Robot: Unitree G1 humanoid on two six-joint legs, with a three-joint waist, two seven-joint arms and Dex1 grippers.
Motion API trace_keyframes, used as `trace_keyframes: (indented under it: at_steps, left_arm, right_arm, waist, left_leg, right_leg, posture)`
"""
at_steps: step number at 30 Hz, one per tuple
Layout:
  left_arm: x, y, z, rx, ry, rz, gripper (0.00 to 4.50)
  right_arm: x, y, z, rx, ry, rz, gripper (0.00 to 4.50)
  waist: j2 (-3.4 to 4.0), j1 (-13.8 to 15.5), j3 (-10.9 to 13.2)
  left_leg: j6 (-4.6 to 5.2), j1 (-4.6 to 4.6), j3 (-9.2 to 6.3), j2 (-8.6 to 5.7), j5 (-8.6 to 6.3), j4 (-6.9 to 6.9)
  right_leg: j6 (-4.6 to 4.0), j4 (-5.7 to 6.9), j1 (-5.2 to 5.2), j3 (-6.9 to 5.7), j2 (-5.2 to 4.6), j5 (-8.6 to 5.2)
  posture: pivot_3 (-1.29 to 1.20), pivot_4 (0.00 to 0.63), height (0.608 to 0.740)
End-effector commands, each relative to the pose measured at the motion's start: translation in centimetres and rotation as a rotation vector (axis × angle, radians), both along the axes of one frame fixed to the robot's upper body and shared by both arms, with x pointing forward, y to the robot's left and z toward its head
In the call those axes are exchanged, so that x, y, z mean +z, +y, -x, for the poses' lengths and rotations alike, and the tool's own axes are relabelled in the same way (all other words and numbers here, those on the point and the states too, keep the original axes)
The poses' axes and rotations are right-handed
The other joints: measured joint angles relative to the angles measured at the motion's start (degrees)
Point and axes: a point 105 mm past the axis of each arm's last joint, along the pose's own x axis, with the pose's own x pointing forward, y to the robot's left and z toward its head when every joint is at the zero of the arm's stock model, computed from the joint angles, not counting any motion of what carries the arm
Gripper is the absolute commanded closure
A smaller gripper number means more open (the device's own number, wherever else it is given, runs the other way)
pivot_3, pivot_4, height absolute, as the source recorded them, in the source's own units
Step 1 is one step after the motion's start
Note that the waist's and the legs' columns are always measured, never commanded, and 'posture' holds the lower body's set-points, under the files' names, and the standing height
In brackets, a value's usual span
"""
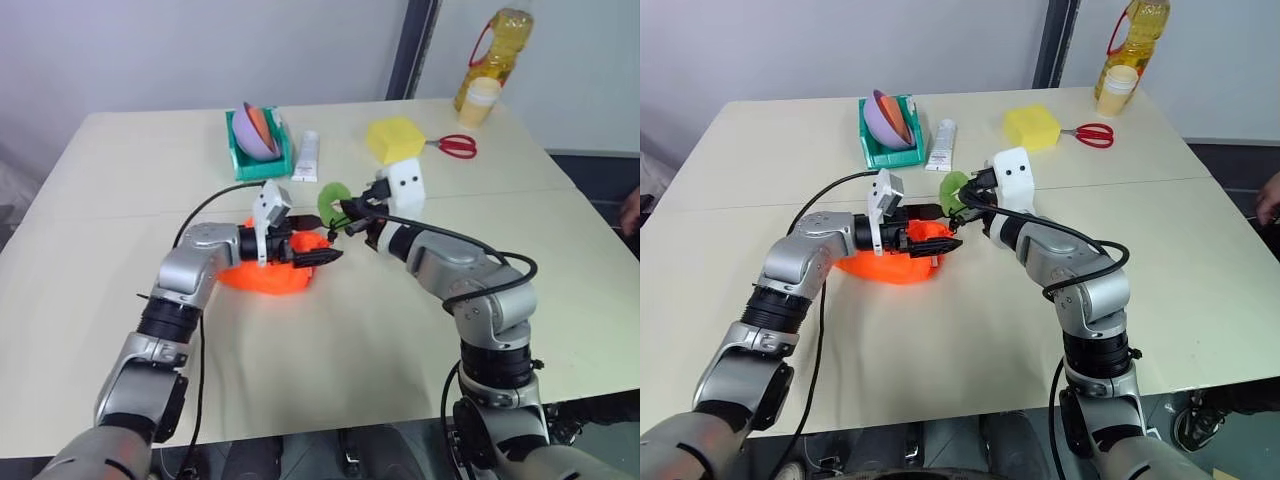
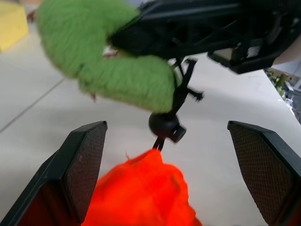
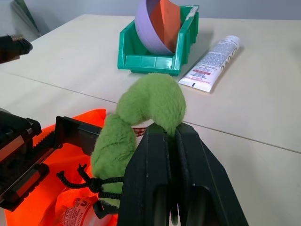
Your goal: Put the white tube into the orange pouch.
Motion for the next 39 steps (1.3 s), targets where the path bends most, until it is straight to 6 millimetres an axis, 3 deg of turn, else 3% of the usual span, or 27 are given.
trace_keyframes:
  at_steps: [1,3,5,26,29,32,39]
  left_arm:
    - [1.31,-0.32,-0.04,-0.027,-0.064,0.01,0.36]
    - [1.24,-0.35,-0.1,-0.031,-0.058,0.004,0.92]
    - [1.15,-0.42,-0.08,-0.04,-0.057,-0.006,1.9]
    - [1.36,-0.71,-0.62,-0.058,-0.095,-0.011,1.9]
    - [1.36,-0.67,-0.62,-0.057,-0.094,-0.01,2.77]
    - [1.39,-0.6,-0.59,-0.057,-0.093,-0.008,4.24]
    - [1.41,-0.45,-0.67,-0.048,-0.099,-0.011,4.28]
  right_arm:
    - [1.8,-0.01,0.43,0.005,-0.071,-0.021,4.5]
    - [1.76,-0.01,0.44,0.005,-0.07,-0.02,4.5]
    - [1.72,0.01,0.46,0.005,-0.068,-0.018,4.5]
    - [1.32,-0.04,0.44,-0.001,-0.057,-0.001,4.5]
    - [1.31,-0.01,0.42,0.0,-0.056,-0.001,4.5]
    - [1.31,0.01,0.42,0.001,-0.056,0.0,4.5]
    - [1.36,-0.01,0.35,-0.002,-0.057,0.0,4.5]
  waist:
    - [0.0,0.0,0.0]
    - [0.0,0.0,0.0]
    - [0.0,0.0,0.0]
    - [0.0,0.0,0.0]
    - [0.0,0.0,0.0]
    - [0.0,0.0,0.0]
    - [0.0,0.0,0.0]
  left_leg:
    - [0.0,0.0,0.0,0.0,0.0,0.0]
    - [0.0,0.0,-0.01,0.0,0.0,0.0]
    - [0.0,0.0,0.0,0.0,0.0,0.0]
    - [0.0,-0.02,-0.01,0.0,0.0,0.01]
    - [0.0,-0.02,-0.01,0.0,0.0,0.01]
    - [0.0,-0.02,-0.01,0.0,0.0,0.01]
    - [0.0,-0.02,-0.01,0.0,0.0,0.01]
  right_leg:
    - [0.0,0.0,0.0,0.0,0.0,0.0]
    - [0.0,0.0,0.0,0.0,0.0,0.0]
    - [0.0,0.0,0.0,0.0,0.0,0.0]
    - [0.0,0.01,-0.02,0.0,0.01,0.0]
    - [0.0,0.01,-0.02,0.0,0.01,0.0]
    - [0.0,0.01,-0.02,0.0,0.01,0.0]
    - [0.0,0.01,-0.02,0.0,0.01,0.0]
  posture:
    - [0.0,0.15,0.726]
    - [0.0,0.15,0.726]
    - [0.0,0.15,0.726]
    - [0.0,0.15,0.726]
    - [0.0,0.15,0.726]
    - [0.0,0.15,0.726]
    - [0.0,0.15,0.726]
